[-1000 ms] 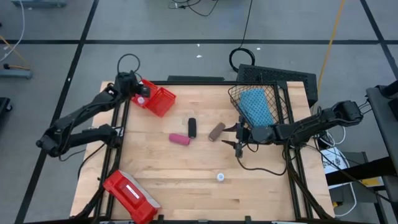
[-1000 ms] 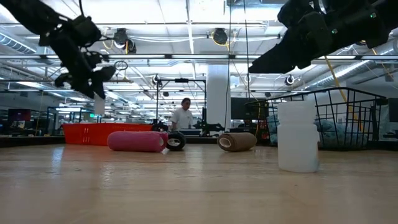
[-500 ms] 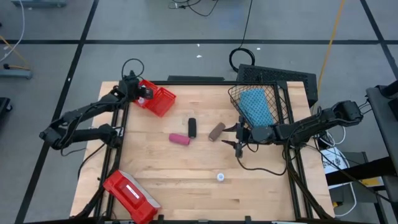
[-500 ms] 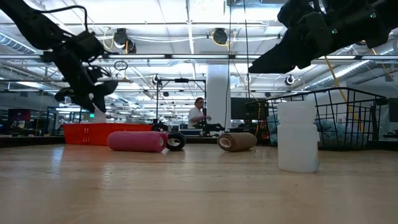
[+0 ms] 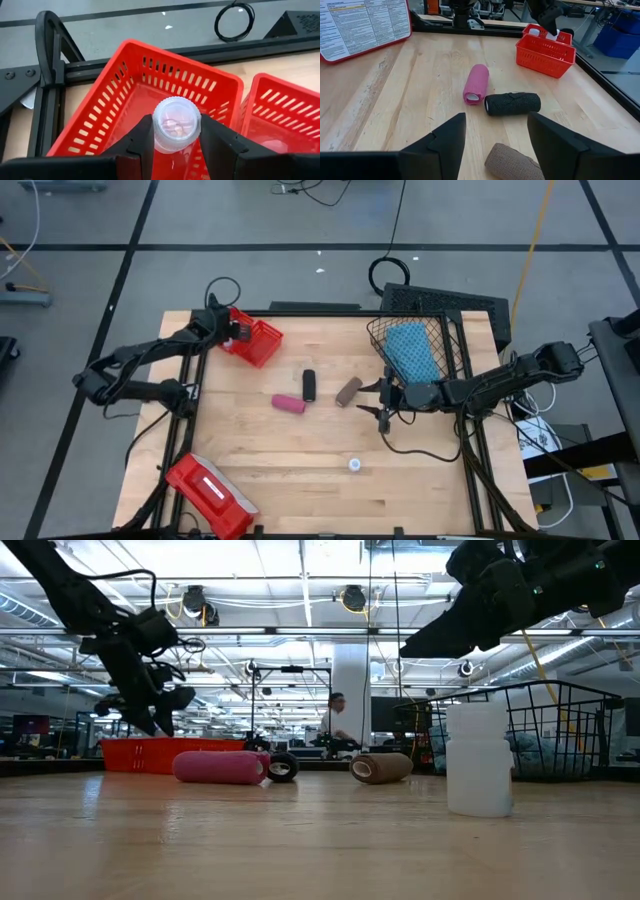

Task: Pick & place medical supplies in basket/bin
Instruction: Put the top transparent pill bottle into the left red bin, then put the transparent pill bottle into the left red bin

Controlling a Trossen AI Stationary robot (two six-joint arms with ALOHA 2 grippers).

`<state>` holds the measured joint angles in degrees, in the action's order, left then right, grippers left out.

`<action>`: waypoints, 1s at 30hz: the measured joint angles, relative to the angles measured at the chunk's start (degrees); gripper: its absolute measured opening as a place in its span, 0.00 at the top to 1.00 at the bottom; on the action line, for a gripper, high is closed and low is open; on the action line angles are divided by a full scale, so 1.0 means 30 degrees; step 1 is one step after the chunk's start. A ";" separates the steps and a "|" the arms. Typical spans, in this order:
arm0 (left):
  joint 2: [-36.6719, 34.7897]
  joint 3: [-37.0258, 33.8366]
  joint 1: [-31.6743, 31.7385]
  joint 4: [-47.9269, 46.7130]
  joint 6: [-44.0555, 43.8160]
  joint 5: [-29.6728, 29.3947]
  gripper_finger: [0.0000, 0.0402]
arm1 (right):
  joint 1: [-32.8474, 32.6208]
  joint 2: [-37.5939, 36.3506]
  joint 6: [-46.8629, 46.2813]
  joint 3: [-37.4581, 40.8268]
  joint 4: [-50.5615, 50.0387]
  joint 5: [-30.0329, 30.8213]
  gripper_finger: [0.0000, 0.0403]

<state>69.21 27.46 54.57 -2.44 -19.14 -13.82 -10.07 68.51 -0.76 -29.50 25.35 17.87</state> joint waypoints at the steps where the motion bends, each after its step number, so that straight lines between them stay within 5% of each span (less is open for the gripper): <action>1: 0.0063 0.0000 0.0000 0.0006 0.0063 0.0000 0.68 | 0.0000 0.0000 -0.0006 0.0000 0.0004 0.0000 0.50; 9: 0.0227 0.0000 -0.0233 0.0117 0.0203 -0.0066 0.68 | 0.0000 0.0000 -0.0013 0.0000 0.0004 -0.0007 0.51; 19: 0.0220 0.0000 -0.0494 0.0131 -0.0222 -0.0041 0.28 | 0.0000 0.0000 -0.0013 -0.0007 -0.0003 -0.0007 0.51; 24: -0.0627 0.0000 -0.0503 0.0055 -0.0031 0.0574 0.22 | -0.0050 -0.0004 0.0677 -0.0007 -0.0122 -0.0003 0.51; 30: -0.4284 0.0007 -0.0517 -0.0104 -0.0250 0.1016 0.20 | -0.0967 -0.1012 0.2053 -0.0007 -0.0565 0.0003 0.51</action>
<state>56.35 27.49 53.01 -2.75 -19.89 -10.78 -12.96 65.48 5.40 -29.52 23.66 17.88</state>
